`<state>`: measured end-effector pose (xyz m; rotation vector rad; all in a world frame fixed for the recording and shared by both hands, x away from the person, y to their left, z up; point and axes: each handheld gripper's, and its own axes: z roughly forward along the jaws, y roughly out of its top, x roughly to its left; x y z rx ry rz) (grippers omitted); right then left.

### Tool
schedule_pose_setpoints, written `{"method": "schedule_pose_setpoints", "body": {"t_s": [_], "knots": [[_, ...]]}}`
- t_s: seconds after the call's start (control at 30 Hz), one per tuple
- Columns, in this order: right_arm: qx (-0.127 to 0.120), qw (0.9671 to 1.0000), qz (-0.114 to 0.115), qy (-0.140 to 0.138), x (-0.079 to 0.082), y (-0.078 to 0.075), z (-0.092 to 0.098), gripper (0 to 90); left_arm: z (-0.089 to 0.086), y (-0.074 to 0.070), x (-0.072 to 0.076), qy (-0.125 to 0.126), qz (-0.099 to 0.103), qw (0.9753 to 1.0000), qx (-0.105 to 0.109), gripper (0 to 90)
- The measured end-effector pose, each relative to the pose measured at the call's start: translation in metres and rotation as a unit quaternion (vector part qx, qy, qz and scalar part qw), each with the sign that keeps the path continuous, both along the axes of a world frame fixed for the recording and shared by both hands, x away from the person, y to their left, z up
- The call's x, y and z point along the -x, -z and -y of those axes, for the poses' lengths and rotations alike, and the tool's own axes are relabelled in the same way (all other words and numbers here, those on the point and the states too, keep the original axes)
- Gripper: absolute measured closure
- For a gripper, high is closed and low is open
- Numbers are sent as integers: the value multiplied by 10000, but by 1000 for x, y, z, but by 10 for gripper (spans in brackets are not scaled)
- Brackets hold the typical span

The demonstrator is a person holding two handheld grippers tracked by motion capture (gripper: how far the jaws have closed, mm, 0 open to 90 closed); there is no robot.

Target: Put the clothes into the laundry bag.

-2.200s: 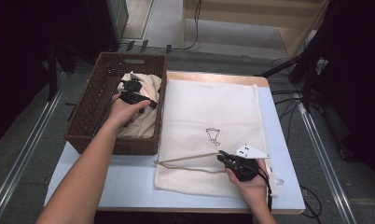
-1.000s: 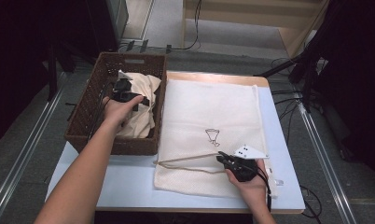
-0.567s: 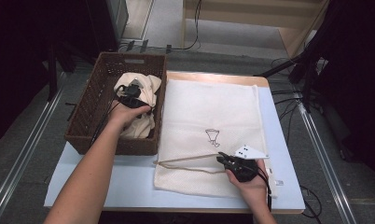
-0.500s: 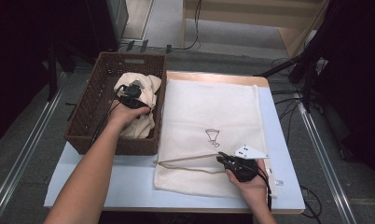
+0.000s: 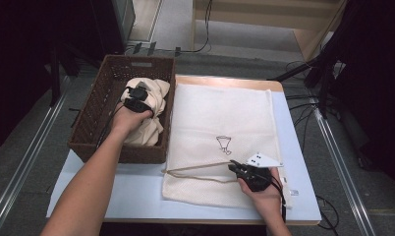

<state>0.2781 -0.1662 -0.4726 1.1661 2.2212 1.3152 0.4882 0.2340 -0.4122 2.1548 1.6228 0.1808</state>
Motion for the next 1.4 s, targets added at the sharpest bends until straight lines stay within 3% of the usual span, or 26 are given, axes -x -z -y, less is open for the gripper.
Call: {"method": "schedule_pose_setpoints", "body": {"t_s": [0.1,0.2,0.33,0.63,0.83,1.07,1.2,1.23,1.3,1.4], "knots": [[11,10000,11,2,0,-1,0,869,-8,-8,2,-85,194,9991,354,678],[-6,10000,33,9,0,-1,1,875,-14,-17,5,-58,380,9977,565,679],[-2,10000,9,-20,0,-2,1,882,-21,-31,8,-180,646,9934,932,679],[-11,10000,90,-21,0,-4,1,883,-37,-67,26,-119,1401,9842,1072,677],[3,9999,136,-15,1,-4,1,883,-43,-83,40,-87,1949,9763,933,676],[5,9999,143,-6,0,-4,0,885,-42,-96,50,146,2196,9673,1261,676],[13,9999,126,26,-1,-3,1,885,-39,-102,53,152,2293,9623,1454,676],[8,9999,135,27,-1,-3,1,885,-39,-103,54,195,2334,9602,1522,676],[3,9999,132,38,-1,-3,0,885,-35,-105,55,333,2345,9587,1576,676],[3,9999,131,42,-1,-2,0,885,-25,-108,58,552,2284,9587,1599,676]]}}
